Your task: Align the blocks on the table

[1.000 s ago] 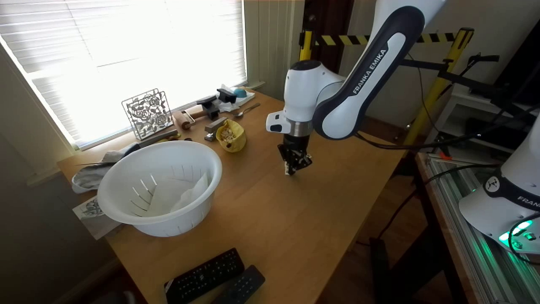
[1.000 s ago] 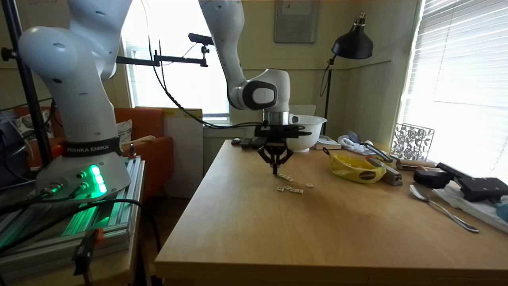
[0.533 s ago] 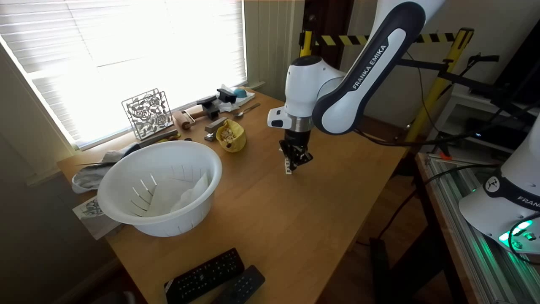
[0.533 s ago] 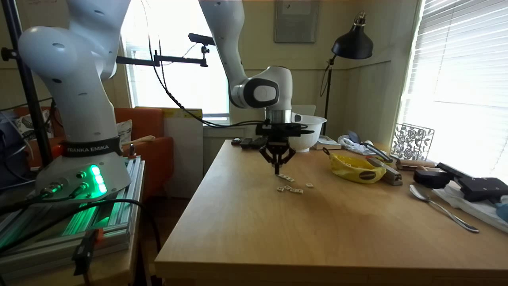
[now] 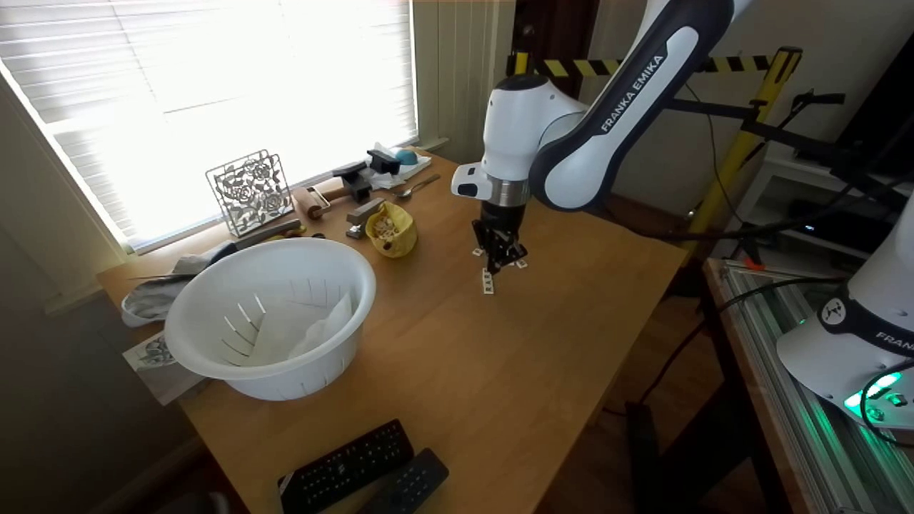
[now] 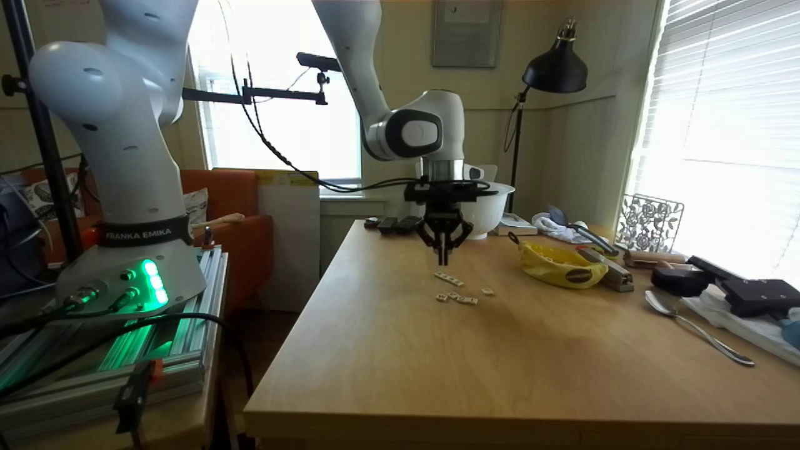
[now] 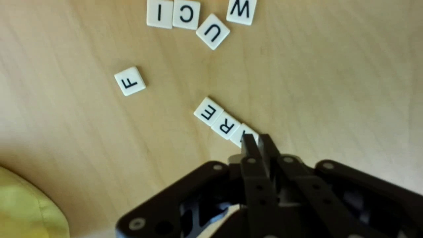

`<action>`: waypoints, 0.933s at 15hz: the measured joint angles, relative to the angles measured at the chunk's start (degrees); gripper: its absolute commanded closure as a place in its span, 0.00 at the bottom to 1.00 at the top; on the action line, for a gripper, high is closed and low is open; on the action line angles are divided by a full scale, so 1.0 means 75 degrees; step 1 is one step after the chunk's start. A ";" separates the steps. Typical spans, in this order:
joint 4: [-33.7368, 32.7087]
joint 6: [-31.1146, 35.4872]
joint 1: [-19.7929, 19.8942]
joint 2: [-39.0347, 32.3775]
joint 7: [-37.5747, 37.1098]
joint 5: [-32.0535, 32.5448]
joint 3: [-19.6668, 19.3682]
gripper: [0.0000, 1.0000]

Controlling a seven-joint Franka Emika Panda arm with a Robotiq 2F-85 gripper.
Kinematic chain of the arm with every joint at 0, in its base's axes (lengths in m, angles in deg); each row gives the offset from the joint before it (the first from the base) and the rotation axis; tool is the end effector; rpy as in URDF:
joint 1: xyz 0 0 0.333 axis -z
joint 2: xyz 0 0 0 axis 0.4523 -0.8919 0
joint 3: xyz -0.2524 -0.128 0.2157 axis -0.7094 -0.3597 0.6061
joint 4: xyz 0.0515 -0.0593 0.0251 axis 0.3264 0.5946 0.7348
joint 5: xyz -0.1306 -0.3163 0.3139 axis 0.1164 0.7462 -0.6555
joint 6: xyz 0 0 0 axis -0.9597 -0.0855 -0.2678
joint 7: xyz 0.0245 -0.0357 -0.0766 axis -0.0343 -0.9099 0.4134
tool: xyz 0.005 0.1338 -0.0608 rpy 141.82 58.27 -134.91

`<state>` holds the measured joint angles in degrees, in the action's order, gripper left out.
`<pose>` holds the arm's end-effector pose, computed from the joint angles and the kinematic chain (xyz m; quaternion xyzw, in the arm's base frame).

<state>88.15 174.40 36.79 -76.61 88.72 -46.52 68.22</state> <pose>0.5858 -0.0905 0.1102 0.9056 0.4220 0.0093 0.0419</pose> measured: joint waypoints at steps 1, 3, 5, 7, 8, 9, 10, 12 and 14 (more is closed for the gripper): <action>0.0003 -0.0048 -0.0019 0.0063 -0.0173 0.0000 -0.0060 0.53; 0.0009 -0.0187 -0.0055 0.0186 -0.0570 0.0000 -0.0175 0.38; 0.0017 -0.0371 -0.0060 0.0322 -0.1006 -0.0003 -0.0245 0.26; 0.0024 -0.0547 -0.0058 0.0462 -0.1446 -0.0020 -0.0270 0.12; 0.0028 -0.0626 -0.0056 0.0529 -0.1655 -0.0036 -0.0271 0.04; 0.0036 -0.0675 -0.0056 0.0599 -0.1854 -0.0049 -0.0271 0.01; 0.0050 -0.0702 -0.0056 0.0667 -0.2042 -0.0063 -0.0270 0.00; 0.0078 -0.0747 -0.0056 0.0792 -0.2370 -0.0085 -0.0270 0.00; 0.0086 -0.0853 -0.0055 0.0911 -0.2628 -0.0103 -0.0270 0.00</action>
<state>88.80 168.00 36.38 -69.78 69.01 -47.30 66.19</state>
